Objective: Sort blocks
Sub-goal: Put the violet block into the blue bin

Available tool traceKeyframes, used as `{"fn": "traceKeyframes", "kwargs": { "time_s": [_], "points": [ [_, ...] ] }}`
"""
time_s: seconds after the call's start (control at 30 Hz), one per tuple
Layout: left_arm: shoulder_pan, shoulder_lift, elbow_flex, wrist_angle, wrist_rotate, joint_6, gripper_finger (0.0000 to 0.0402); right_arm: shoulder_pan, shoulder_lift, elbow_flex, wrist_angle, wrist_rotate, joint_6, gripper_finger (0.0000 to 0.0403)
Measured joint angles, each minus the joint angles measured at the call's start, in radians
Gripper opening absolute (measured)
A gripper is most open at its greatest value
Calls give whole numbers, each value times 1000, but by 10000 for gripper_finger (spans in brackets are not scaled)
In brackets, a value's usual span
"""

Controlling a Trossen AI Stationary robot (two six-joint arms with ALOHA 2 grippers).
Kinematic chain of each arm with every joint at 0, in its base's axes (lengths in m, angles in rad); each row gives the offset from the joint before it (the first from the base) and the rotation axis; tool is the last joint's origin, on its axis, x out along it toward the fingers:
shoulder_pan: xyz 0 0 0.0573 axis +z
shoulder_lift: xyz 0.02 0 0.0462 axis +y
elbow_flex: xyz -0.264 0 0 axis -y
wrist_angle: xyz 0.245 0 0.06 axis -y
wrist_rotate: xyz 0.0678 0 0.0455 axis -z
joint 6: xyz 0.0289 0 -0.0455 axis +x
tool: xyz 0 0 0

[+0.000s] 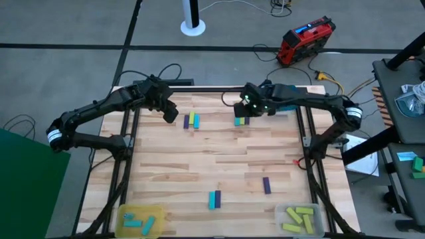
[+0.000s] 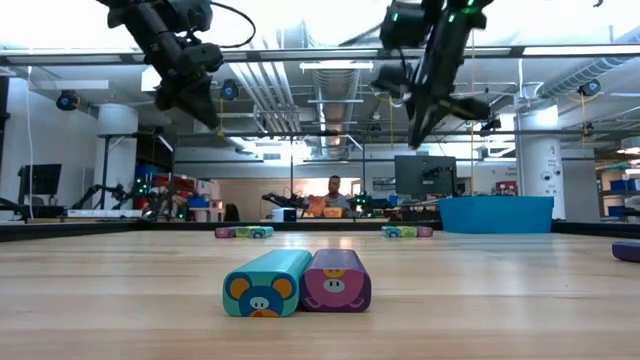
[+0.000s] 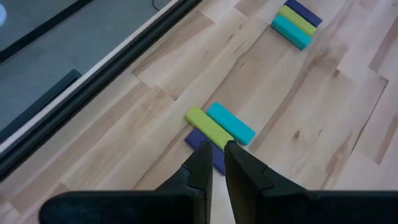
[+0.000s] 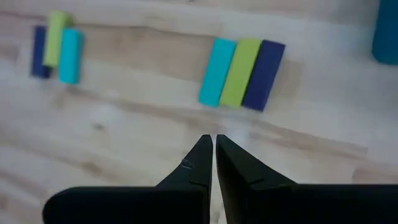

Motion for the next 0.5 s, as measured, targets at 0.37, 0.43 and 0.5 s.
{"fn": "traceKeyframes", "kwargs": {
  "time_s": [0.37, 0.43, 0.5],
  "points": [
    [0, 0, 0, 27, 0, 12, 21, -66, 195, 0, 8, -6, 26, 13],
    [0, 0, 0, 29, 0, 12, 21, -74, 234, 0, 9, -1, 8, 13],
    [0, 0, 0, 34, 0, 8, 21, -79, 271, 0, 9, 1, -2, 13]
  ]
}}
